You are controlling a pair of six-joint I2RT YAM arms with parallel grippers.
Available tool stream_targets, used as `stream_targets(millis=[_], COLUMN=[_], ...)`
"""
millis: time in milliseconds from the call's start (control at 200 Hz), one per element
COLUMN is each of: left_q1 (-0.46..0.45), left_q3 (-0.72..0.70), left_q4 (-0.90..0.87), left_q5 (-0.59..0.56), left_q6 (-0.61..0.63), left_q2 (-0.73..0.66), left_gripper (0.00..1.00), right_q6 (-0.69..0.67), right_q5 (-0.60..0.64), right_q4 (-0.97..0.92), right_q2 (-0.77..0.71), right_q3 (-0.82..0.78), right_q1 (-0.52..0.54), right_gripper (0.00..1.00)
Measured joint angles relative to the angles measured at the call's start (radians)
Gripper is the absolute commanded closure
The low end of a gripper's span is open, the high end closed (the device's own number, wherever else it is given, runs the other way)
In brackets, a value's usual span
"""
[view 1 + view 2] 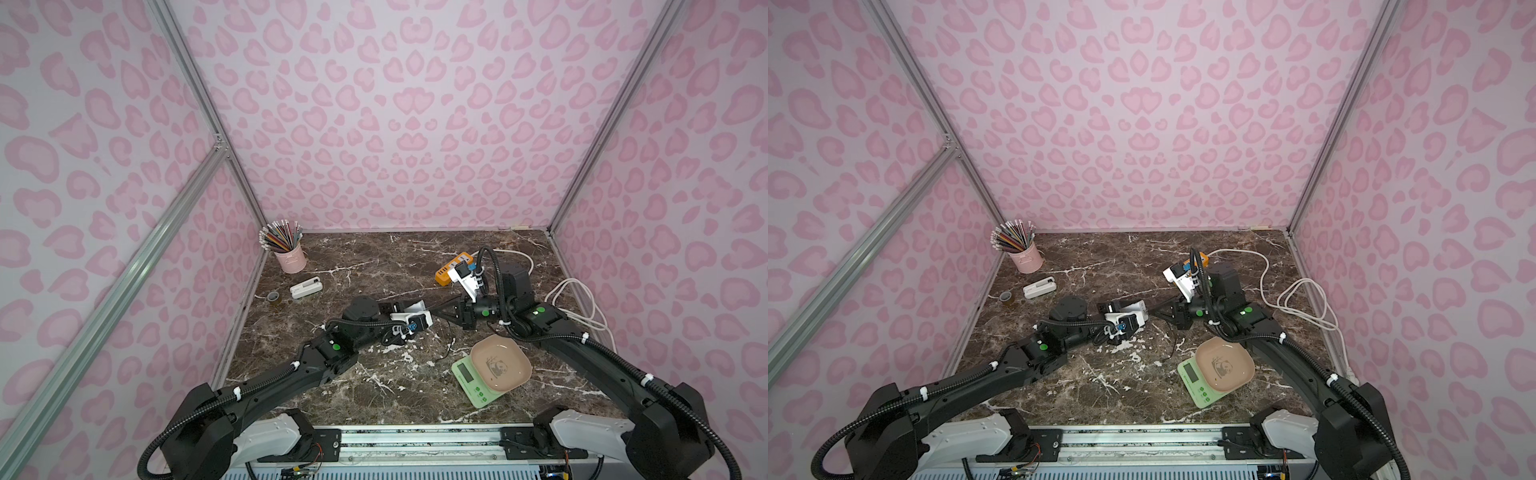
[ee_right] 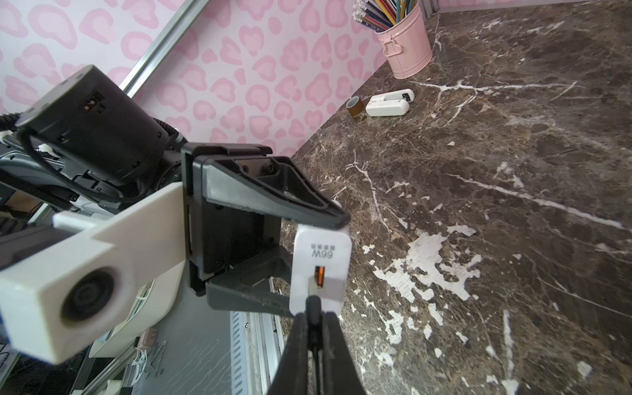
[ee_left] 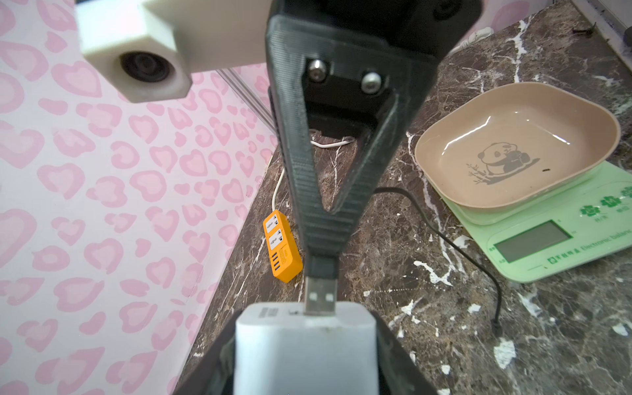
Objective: Charge the electronic scale
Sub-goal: Insert the charging cable into the plug.
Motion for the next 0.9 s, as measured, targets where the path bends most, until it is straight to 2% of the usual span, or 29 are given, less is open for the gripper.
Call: stream_targets(millis=[605,900], left_q1=[-0.002,-0.003], left_q3=[-0.006,-0.006], left_q4=[-0.008,-0.021], left_q5=[-0.019,-0.023], left_q6=[0.002,0.004], left_q2=[-0.001,-0.002], left_gripper=[0.79,0.79], right_q6=[0.015,-0.019], right_q5=[0.014,0.015], right_q4=[-0.02,-0.053], right_q2=[0.048,0.06], right_q3=[0.039,0.05], right_q1=[0.002,0.003], right_gripper=[1.0,1.0])
